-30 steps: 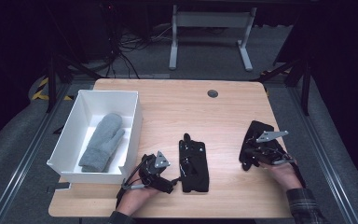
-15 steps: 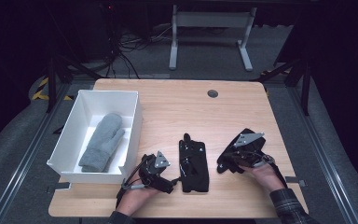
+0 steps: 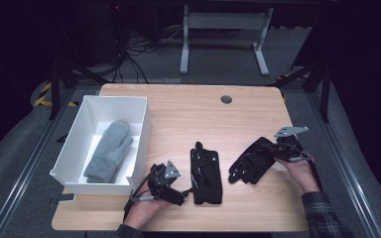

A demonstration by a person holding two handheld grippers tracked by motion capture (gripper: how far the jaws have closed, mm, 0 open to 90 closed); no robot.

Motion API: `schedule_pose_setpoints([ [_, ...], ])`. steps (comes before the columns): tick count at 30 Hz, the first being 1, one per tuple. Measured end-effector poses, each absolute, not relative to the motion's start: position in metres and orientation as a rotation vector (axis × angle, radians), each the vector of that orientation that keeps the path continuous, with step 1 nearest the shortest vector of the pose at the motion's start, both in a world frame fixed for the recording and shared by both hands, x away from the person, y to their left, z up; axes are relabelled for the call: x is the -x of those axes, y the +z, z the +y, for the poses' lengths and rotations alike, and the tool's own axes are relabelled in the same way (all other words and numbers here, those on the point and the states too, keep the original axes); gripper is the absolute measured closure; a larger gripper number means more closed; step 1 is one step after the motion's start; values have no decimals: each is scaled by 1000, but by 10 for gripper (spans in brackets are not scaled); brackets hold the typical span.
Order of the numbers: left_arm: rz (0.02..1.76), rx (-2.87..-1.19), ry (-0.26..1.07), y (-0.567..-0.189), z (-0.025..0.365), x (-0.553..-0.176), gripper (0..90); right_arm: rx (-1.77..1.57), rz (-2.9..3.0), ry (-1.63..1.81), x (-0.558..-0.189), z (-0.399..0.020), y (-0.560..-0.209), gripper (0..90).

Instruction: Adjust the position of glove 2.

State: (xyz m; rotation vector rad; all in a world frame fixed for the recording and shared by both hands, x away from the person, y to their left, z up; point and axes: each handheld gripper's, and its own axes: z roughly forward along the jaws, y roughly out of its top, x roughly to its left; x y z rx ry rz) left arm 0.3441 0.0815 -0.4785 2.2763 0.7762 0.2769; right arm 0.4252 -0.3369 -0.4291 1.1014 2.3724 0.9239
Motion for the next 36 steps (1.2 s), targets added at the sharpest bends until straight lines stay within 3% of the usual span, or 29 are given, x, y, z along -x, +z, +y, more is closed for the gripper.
schedule_pose_setpoints([
  [15, 776, -2276, 277, -478, 82, -344, 1, -1180, 2399, 761, -399, -360, -438, 900],
  [30, 777, -2276, 278, -478, 82, -344, 1, -1088, 2483, 779, -318, -352, -438, 900],
  [36, 776, -2276, 278, -478, 82, -344, 1, -1014, 2439, 936, -327, -338, -424, 900],
])
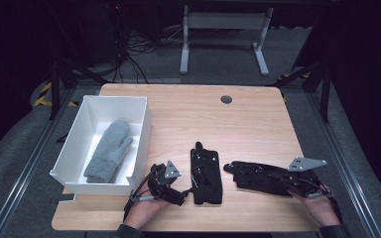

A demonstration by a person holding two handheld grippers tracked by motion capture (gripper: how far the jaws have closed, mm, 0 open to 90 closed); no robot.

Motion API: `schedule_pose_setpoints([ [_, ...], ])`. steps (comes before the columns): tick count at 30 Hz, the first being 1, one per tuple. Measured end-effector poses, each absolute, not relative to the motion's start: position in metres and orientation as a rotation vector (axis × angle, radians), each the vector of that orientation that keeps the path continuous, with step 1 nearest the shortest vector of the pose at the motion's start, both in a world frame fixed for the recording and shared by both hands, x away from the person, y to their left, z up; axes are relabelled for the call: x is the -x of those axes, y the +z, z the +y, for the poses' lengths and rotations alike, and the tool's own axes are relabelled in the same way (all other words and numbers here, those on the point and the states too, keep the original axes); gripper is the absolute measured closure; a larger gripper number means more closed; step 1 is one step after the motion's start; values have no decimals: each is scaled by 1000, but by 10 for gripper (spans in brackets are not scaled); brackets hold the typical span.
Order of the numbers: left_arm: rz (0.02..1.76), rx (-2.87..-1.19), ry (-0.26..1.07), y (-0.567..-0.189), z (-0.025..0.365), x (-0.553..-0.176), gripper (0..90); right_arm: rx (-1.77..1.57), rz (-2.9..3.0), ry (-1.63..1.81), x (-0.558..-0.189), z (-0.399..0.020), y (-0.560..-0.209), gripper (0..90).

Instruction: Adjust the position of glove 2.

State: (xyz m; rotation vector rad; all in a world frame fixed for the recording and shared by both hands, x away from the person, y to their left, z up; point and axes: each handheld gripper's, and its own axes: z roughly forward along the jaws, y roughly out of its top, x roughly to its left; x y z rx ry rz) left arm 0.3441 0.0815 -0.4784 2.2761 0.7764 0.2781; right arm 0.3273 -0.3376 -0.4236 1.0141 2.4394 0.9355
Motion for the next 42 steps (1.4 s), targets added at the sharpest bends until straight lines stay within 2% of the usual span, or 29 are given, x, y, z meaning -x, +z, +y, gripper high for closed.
schedule_pose_setpoints([
  [8, 777, -2276, 278, -478, 81, -344, 1, -884, 2520, 1025, -364, -285, -426, 900],
  [18, 777, -2277, 278, -478, 82, -344, 1, -803, 2632, 924, -395, -237, -447, 900],
  [32, 776, -2276, 278, -478, 81, -344, 1, -892, 2506, 879, -459, -234, -449, 900],
  [36, 777, -2276, 279, -478, 81, -344, 1, -907, 2463, 903, -462, -241, -448, 900],
  [42, 779, -2275, 279, -478, 81, -344, 1, -920, 2412, 925, -435, -282, -430, 900],
])
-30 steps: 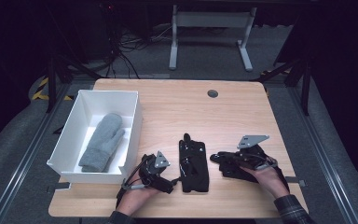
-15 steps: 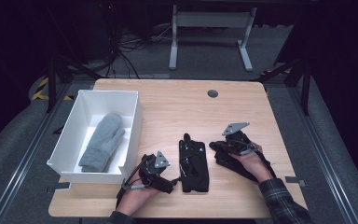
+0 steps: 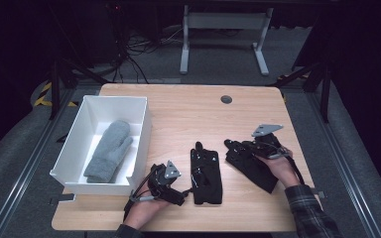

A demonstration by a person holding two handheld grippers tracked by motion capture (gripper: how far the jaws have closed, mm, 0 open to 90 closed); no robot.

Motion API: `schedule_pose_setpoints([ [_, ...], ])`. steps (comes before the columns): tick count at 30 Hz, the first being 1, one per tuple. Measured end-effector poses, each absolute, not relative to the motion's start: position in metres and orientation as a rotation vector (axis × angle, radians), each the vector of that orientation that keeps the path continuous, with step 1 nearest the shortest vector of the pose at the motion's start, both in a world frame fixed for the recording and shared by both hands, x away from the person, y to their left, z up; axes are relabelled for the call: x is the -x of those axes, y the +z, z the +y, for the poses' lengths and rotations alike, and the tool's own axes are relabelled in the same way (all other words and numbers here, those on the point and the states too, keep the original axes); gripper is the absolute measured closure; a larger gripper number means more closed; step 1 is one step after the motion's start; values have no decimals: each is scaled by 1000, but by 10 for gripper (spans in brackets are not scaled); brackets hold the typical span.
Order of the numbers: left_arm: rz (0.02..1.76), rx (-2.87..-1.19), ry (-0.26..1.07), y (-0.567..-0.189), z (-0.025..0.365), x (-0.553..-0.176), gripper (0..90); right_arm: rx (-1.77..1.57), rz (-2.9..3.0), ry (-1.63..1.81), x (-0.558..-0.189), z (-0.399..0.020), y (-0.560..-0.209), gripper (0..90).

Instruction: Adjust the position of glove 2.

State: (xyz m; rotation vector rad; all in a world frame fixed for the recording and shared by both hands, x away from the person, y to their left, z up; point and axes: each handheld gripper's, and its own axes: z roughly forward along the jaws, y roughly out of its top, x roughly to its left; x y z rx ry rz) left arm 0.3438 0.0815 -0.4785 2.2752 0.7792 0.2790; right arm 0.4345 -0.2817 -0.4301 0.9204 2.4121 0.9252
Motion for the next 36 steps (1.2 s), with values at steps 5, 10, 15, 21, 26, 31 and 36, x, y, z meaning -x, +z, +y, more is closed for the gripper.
schedule_pose_setpoints([
  [5, 780, -2275, 279, -478, 81, -344, 1, -945, 2402, 916, -417, -304, -427, 900],
  [10, 780, -2275, 279, -478, 81, -344, 1, -977, 2419, 876, -395, -328, -431, 900],
  [15, 780, -2275, 279, -478, 81, -344, 2, -1010, 2455, 857, -390, -338, -440, 900],
  [21, 780, -2275, 279, -478, 81, -344, 2, -1020, 2494, 832, -386, -337, -443, 900],
  [26, 780, -2275, 279, -478, 81, -344, 2, -983, 2537, 841, -373, -328, -443, 900],
  [31, 780, -2275, 279, -478, 81, -344, 1, -916, 2594, 862, -363, -313, -443, 900],
  [36, 780, -2275, 279, -478, 81, -344, 2, -872, 2625, 867, -357, -304, -443, 900],
])
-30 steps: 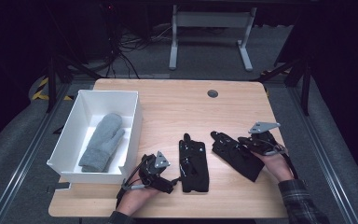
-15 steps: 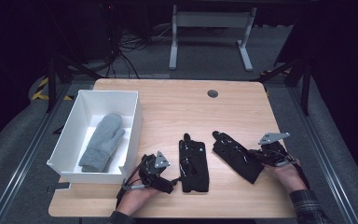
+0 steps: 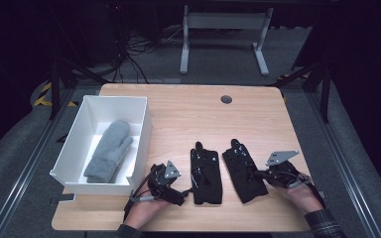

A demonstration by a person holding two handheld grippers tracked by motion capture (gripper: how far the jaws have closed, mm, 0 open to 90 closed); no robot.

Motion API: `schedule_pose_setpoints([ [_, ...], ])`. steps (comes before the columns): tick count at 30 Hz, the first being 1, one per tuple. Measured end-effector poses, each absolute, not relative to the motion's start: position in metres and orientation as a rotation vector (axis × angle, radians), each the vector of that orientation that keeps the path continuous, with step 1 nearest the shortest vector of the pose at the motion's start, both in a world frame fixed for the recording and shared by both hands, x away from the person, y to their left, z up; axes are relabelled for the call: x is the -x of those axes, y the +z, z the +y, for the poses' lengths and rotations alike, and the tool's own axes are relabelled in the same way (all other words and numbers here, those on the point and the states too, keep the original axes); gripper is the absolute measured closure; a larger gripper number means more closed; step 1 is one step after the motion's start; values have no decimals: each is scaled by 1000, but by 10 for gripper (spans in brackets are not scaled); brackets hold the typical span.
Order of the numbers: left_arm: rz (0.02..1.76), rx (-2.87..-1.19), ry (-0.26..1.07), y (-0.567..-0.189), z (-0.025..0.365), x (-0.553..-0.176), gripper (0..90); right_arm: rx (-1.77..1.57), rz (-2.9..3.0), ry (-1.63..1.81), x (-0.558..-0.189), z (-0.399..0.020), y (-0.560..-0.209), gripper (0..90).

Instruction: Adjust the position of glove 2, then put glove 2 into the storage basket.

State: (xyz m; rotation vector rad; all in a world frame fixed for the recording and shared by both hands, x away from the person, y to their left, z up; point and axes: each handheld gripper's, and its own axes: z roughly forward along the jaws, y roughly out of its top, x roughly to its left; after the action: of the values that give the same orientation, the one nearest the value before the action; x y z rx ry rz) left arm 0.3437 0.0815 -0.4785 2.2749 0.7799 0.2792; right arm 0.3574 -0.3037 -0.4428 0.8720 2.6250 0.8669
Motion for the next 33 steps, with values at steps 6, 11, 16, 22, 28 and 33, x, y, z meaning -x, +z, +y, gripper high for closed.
schedule_pose_setpoints([
  [6, 780, -2275, 279, -478, 81, -344, 2, -805, 2664, 883, -352, -288, -443, 900],
  [11, 779, -2276, 279, -478, 81, -344, 2, -755, 2689, 893, -349, -278, -444, 900],
  [16, 802, -2284, 273, -477, 79, -344, 7, -785, 2637, 949, -350, -285, -437, 900],
  [22, 839, -2248, 206, -467, 76, -346, 36, -816, 2601, 969, -354, -292, -436, 900],
  [28, 859, -2202, 226, -453, 70, -356, 138, -834, 2588, 968, -358, -294, -436, 900],
  [33, 918, -2166, 189, -449, 62, -372, 303, -852, 2574, 961, -360, -298, -437, 900],
])
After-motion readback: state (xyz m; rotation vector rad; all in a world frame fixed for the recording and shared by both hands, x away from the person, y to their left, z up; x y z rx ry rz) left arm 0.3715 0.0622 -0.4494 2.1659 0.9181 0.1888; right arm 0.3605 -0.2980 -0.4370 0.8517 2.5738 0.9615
